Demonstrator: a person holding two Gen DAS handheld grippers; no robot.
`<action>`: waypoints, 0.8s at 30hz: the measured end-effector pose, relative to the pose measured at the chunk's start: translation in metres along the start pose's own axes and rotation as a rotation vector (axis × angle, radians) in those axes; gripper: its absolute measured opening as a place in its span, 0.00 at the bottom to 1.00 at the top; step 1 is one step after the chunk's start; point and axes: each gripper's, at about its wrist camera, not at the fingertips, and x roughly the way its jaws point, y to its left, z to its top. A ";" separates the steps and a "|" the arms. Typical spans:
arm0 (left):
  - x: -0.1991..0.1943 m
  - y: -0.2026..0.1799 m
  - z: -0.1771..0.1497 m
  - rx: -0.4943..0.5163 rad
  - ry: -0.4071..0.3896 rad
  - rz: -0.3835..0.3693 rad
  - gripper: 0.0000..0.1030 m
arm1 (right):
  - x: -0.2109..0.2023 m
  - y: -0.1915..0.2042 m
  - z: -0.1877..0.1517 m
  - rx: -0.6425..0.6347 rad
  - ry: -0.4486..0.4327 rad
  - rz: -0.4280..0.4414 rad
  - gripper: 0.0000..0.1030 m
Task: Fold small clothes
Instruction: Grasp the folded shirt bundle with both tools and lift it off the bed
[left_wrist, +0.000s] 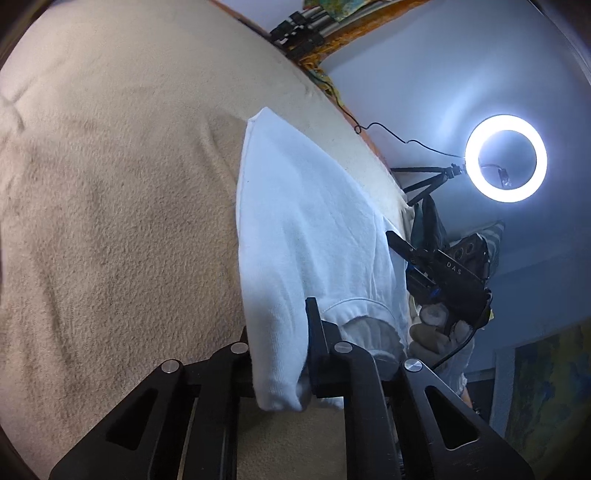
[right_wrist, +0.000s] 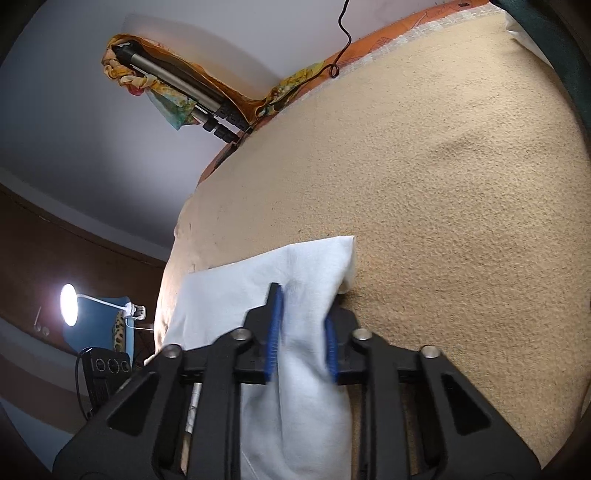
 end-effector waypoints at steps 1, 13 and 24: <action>-0.002 -0.004 -0.001 0.020 -0.007 0.006 0.10 | -0.001 0.003 0.000 -0.010 -0.003 -0.010 0.11; -0.024 -0.040 -0.005 0.145 -0.071 -0.015 0.09 | -0.023 0.065 -0.001 -0.190 -0.052 -0.111 0.08; -0.006 -0.080 -0.005 0.215 -0.059 -0.064 0.08 | -0.064 0.076 -0.001 -0.230 -0.111 -0.143 0.07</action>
